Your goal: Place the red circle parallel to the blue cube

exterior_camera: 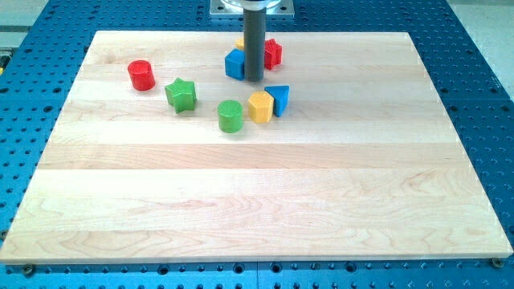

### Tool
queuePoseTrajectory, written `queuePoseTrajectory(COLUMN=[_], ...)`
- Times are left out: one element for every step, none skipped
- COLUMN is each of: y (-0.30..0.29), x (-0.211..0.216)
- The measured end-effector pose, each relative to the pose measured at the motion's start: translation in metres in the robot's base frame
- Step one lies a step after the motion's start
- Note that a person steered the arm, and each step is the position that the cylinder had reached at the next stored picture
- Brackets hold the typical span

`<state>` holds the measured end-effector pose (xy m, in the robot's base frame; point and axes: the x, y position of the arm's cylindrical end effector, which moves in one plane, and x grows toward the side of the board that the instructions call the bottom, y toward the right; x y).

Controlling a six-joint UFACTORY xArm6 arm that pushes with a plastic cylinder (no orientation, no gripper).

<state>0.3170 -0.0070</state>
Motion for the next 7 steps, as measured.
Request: queuePoseTrajectory(y=[-0.051,-0.061,-0.038,-0.076,-0.138,-0.189,-0.247], x=[0.036,0.013,0.013,0.019,0.019,0.027,0.081])
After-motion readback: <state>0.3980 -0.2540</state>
